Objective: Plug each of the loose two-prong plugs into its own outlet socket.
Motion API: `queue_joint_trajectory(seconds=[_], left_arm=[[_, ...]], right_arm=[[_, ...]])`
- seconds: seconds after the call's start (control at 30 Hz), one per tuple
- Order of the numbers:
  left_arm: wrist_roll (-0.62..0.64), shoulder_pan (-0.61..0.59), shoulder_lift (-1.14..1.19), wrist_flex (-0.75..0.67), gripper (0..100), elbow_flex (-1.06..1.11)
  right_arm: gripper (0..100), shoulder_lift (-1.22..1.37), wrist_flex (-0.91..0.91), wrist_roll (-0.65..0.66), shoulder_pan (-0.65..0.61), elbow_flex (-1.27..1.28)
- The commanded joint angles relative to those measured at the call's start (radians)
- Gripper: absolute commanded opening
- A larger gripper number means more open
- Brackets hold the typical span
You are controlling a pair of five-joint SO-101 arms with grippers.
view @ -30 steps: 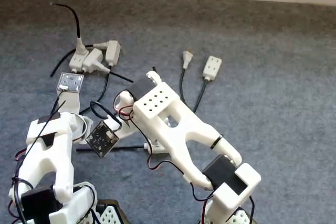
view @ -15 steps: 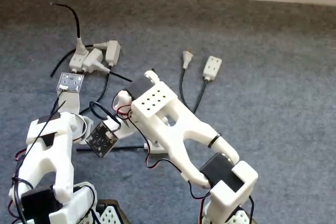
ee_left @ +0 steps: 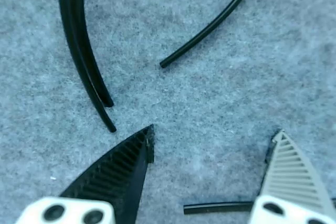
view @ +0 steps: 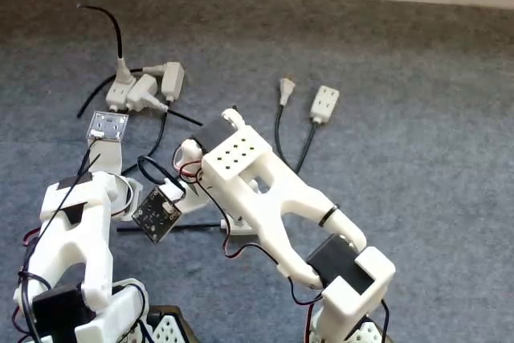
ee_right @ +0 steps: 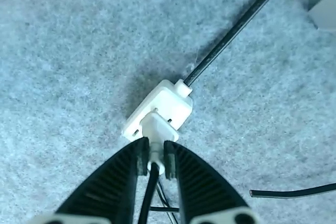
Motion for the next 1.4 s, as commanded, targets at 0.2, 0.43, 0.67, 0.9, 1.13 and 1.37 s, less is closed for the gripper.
queue_joint_trajectory(seconds=[0.2,0.43,0.67,0.9,1.13,1.37], left_arm=[[-0.014,0.019,0.004,-0.011,32,0.005],[-0.014,0.019,0.004,-0.011,32,0.005],[-0.014,0.019,0.004,-0.011,32,0.004],[-0.014,0.019,0.005,-0.012,32,0.002],[-0.014,0.019,0.005,-0.012,32,0.002],[-0.014,0.019,0.005,-0.012,32,0.002]], right_arm=[[0.7,0.111,-0.035,-0.005,0.054,0.008],[0.7,0.111,-0.159,-0.049,0.064,0.142],[0.9,0.108,-0.124,-0.230,0.058,0.079],[0.9,0.111,0.156,-0.235,0.058,-0.246],[1.0,0.111,0.176,-0.316,0.061,-0.344],[7.7,0.116,0.131,-0.319,0.059,-0.302]])
